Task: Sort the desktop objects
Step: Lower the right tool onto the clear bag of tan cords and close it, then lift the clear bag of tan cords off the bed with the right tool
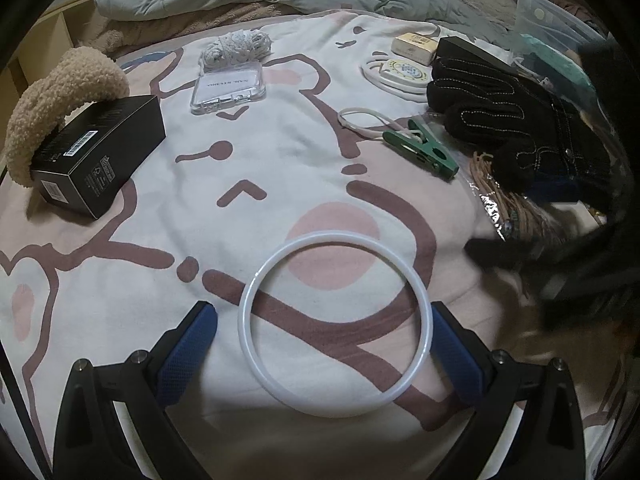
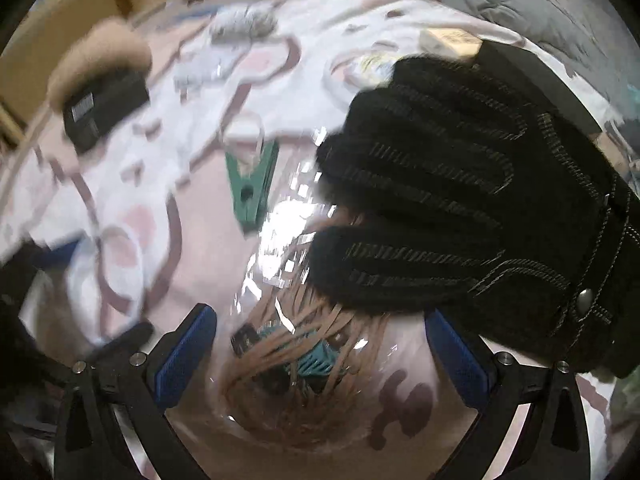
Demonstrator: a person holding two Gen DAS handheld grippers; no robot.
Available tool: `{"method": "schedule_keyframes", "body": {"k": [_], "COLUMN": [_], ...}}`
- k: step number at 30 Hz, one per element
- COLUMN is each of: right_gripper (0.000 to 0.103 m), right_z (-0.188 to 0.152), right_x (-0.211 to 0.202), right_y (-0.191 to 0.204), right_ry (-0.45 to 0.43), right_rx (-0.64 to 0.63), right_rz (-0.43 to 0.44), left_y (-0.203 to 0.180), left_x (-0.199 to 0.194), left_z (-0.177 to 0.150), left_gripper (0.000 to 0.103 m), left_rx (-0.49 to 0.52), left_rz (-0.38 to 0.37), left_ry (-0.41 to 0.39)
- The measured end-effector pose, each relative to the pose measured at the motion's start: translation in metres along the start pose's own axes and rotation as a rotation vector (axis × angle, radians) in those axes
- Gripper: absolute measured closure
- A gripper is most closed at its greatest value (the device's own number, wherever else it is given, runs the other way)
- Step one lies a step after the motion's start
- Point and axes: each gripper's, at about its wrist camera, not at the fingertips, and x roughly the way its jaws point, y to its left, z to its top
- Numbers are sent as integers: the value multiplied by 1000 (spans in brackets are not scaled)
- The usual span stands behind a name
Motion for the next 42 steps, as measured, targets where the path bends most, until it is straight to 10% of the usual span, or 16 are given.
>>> {"method": "schedule_keyframes", "body": {"k": [14,22,42], "right_gripper": [1,43,43], "right_z": [-3,-11,-66], "right_x": [-3,-23,-52], "right_y": [-4,-12,-20], "right_ry": [5,1,17], "right_rx": [-4,-76,-190], "right_rz": [23,92,157], "left_y": [1,1,-3], "left_x": [-1,-1,-2], "left_z": [1,1,5], "left_gripper": [0,0,6], "left_rx": [3,2,-6], "left_rz": [3,2,23], "left_ry": [-3,-1,26]}}
